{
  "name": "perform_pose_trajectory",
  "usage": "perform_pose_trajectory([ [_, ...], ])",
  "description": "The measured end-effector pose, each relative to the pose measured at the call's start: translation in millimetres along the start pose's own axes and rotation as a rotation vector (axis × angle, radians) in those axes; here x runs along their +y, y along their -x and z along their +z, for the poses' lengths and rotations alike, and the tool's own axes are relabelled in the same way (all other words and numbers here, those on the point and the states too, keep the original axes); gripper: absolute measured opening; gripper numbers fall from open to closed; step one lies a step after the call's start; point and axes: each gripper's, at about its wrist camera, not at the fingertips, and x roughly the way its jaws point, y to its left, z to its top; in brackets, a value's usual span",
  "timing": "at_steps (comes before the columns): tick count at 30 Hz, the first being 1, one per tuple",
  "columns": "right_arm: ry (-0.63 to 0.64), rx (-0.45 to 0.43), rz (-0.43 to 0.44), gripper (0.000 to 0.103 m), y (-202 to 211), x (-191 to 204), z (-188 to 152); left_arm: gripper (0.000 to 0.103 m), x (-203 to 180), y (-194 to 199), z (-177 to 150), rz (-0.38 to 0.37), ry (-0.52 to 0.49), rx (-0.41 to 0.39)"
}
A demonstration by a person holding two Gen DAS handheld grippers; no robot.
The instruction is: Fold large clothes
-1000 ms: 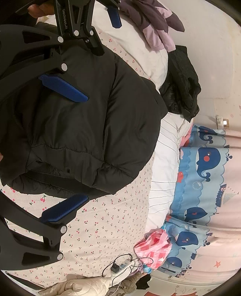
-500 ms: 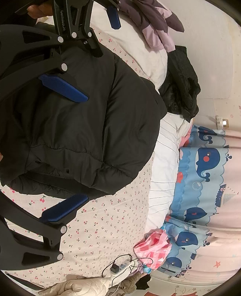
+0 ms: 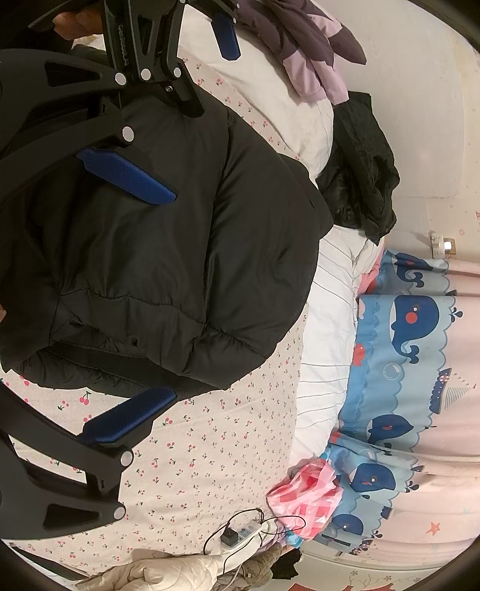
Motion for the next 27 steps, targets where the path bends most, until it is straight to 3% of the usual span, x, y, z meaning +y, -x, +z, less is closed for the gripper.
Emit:
perform_pose_trajectory([
  [15,0.0,-0.001,0.0,0.096,0.0,0.5,0.1,0.096,0.0,2.1,3.8,0.018,-0.021,-0.009],
  [27,-0.003,0.0,0.002,0.096,0.0,0.9,-0.2,0.096,-1.9,7.3,7.3,-0.02,-0.029,-0.03],
])
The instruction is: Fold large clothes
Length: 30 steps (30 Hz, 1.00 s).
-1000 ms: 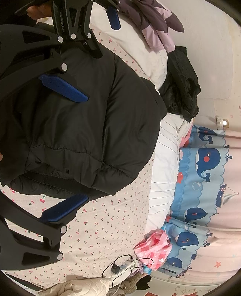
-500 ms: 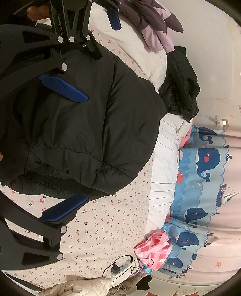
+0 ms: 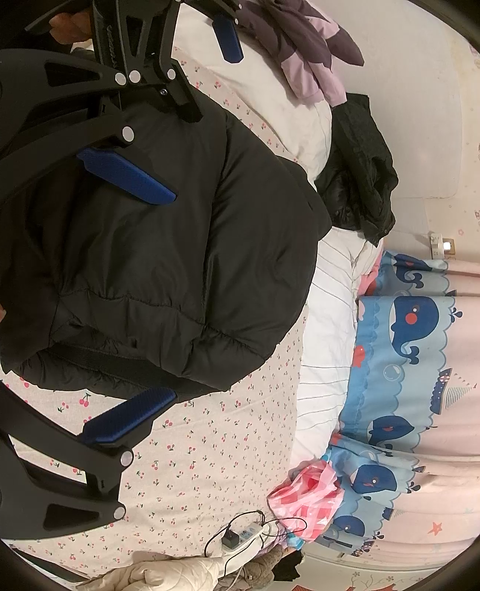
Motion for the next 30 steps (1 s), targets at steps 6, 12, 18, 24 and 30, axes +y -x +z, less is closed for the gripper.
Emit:
perform_pose_trajectory([
  [6,-0.003,0.001,0.005,0.096,-0.7,2.0,0.8,0.096,0.3,-0.4,0.1,-0.01,0.009,0.001],
  [12,-0.002,0.002,0.007,0.096,-1.1,0.9,0.9,0.096,0.0,-0.3,0.0,-0.007,0.008,0.0],
  [18,-0.002,0.002,0.008,0.096,-1.3,2.1,1.1,0.096,-1.8,-0.2,0.5,0.002,0.004,-0.001],
  [24,-0.002,0.003,0.01,0.096,-1.6,3.2,1.1,0.096,-1.9,-0.7,0.3,-0.002,0.009,0.003],
  [30,-0.001,0.003,0.011,0.096,-2.1,5.9,1.2,0.096,-1.7,-1.2,0.6,-0.004,0.012,0.005],
])
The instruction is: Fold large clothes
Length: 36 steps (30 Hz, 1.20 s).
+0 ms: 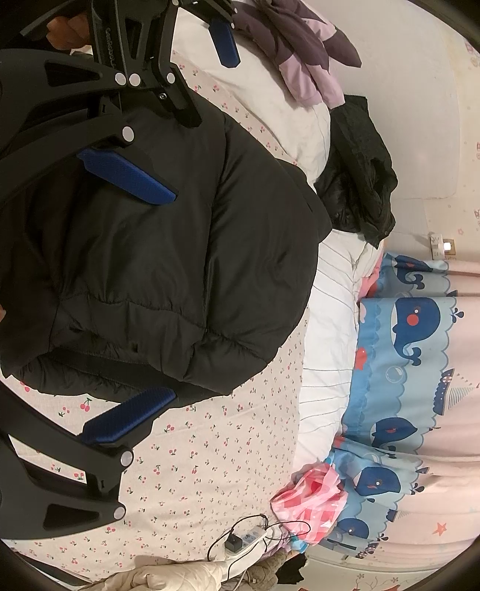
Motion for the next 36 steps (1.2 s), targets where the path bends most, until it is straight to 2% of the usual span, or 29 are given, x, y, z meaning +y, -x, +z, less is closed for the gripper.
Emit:
perform_pose_trajectory([
  [36,-0.002,0.0,0.005,0.096,0.9,6.0,-0.5,0.096,-0.5,0.2,0.2,-0.001,0.001,0.001],
])
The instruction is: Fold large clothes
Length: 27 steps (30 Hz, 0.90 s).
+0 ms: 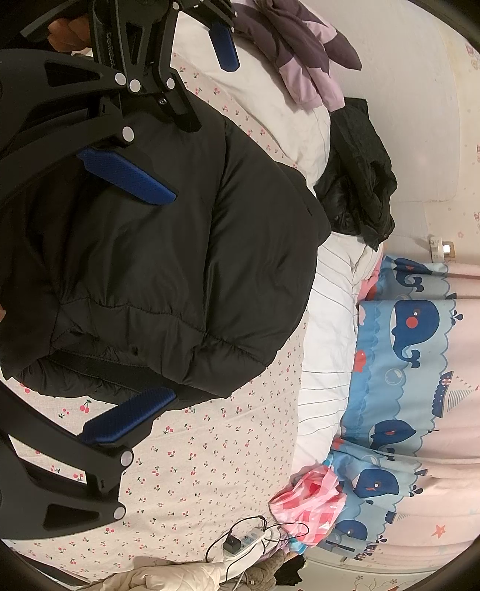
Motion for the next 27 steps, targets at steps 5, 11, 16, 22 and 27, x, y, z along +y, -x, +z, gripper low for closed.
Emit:
perform_pose_trajectory([
  [5,-0.001,0.0,0.0,0.096,0,2,0,0.096,0,0,0,0.0,0.0,0.0],
  [11,-0.001,0.0,0.003,0.096,0,4,0,0.096,1,-1,0,-0.001,0.002,0.001],
  [16,-0.002,-0.002,0.002,0.096,1,1,0,0.096,1,-1,0,-0.001,0.002,0.0],
  [22,-0.006,-0.003,0.001,0.096,1,13,3,0.096,1,-1,0,-0.001,0.002,0.0],
  [27,-0.008,-0.005,0.001,0.096,1,12,3,0.096,2,-1,0,-0.002,0.002,0.0],
])
